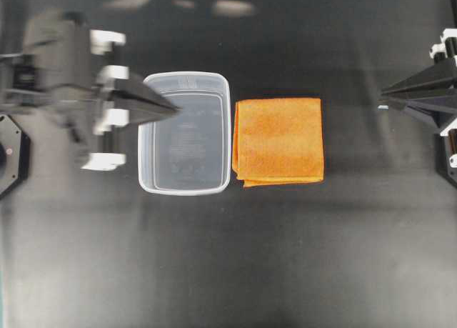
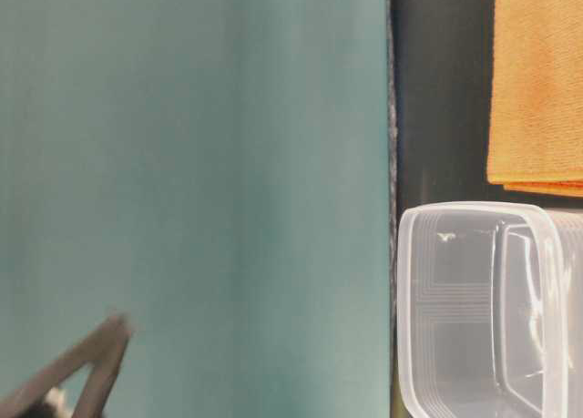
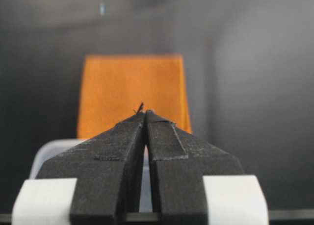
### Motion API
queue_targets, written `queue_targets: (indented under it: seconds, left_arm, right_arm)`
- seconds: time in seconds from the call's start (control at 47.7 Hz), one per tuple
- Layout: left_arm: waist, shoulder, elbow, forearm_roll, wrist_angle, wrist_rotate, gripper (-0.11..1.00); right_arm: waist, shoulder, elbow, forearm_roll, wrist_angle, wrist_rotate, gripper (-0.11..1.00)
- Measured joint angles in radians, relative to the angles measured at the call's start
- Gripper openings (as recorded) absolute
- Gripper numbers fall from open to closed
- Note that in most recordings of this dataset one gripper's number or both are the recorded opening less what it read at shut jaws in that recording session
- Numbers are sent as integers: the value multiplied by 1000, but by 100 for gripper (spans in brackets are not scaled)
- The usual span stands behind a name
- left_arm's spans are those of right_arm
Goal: Place the orange towel into the container with the left arm.
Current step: 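Move the left gripper over the container toward the orange towel, then lower the left gripper onto the towel and close on its center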
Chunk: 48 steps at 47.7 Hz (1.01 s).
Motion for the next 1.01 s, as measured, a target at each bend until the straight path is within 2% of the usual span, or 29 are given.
queue_targets:
  seconds: [0.126, 0.252, 0.314, 0.377, 0.44, 0.503, 0.566, 0.629, 0.86, 1.006]
  left_arm:
    - [-5, 146, -146, 0, 104, 3, 1]
    - [-5, 284, -278, 2, 207, 21, 3]
    - [-2, 342, -330, 2, 252, 48, 15]
    - [2, 400, -382, 2, 296, 78, 33]
    - [3, 451, -428, 3, 328, 94, 53]
    - [5, 502, -482, 3, 353, 109, 70]
    - [6, 557, -534, 3, 377, 112, 84]
    - [6, 621, -591, 3, 403, 118, 91]
    - [6, 831, -739, 2, 456, 166, 90]
    - [6, 922, -776, 2, 459, 176, 90]
  right_arm:
    - [0, -9, 0, 0, 20, 0, 6]
    - [0, -23, 2, 0, 23, 2, 27]
    - [0, -26, 3, 0, 23, 2, 42]
    - [0, -31, 3, 0, 23, 2, 58]
    - [0, -35, 3, 0, 21, 2, 69]
    - [0, -40, 3, 0, 18, 3, 76]
    - [0, -49, 3, 0, 18, 3, 78]
    - [0, -57, 3, 0, 17, 3, 77]
    - [3, -114, 9, 0, 17, 3, 77]
    - [6, -141, 11, 0, 18, 3, 77]
